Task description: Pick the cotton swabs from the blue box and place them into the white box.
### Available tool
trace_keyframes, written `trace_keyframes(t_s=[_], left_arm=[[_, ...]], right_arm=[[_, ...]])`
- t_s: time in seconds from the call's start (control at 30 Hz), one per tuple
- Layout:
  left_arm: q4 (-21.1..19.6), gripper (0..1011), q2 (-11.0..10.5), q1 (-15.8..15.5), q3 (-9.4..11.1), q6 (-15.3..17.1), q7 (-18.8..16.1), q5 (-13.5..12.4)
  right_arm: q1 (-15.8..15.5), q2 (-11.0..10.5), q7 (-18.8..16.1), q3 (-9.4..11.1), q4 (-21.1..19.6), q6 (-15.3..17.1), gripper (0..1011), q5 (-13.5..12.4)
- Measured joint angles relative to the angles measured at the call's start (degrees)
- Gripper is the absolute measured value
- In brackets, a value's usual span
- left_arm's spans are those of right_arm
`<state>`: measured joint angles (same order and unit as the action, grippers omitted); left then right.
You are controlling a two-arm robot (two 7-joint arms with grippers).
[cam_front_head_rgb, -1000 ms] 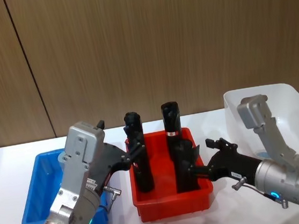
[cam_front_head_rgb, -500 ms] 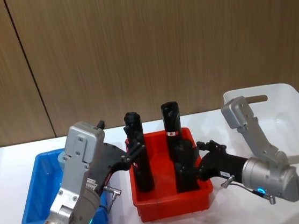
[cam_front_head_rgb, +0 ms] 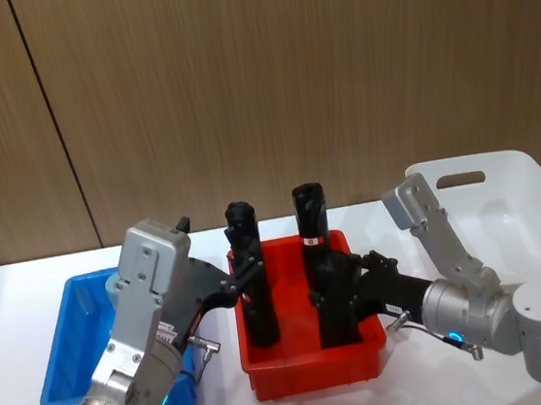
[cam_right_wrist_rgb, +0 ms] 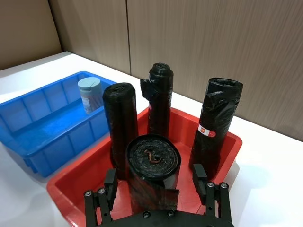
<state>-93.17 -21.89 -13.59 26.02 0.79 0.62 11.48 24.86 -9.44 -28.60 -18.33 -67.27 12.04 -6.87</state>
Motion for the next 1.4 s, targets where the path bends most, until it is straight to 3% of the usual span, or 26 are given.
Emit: trace_keyframes(t_s=[0.13, 0.27, 0.67, 1.0, 1.4], left_arm=[[0.0, 1004, 0.0, 0.0, 0.0, 0.0, 0.0, 0.0], [0.0, 1004, 0.0, 0.0, 0.0, 0.0, 0.0, 0.0], [0.0, 1004, 0.0, 0.0, 0.0, 0.0, 0.0, 0.0], [0.0, 1004, 0.0, 0.0, 0.0, 0.0, 0.0, 0.0], [0.0, 1004, 0.0, 0.0, 0.0, 0.0, 0.0, 0.0]], right_arm=[[0.9, 0.5, 0.2, -0.2, 1.7, -0.5, 996, 0.4], [1.6, 0.8, 0.3, -0.3, 3.0, -1.0, 907, 0.7], [2.5, 1.3, 0.7, -0.6, 4.6, -2.0, 555, 0.9], [1.9, 0.9, 1.1, -0.6, 2.1, -2.0, 499, 0.4], [0.3, -0.7, 2.2, 0.5, -5.8, -1.4, 486, -1.6]])
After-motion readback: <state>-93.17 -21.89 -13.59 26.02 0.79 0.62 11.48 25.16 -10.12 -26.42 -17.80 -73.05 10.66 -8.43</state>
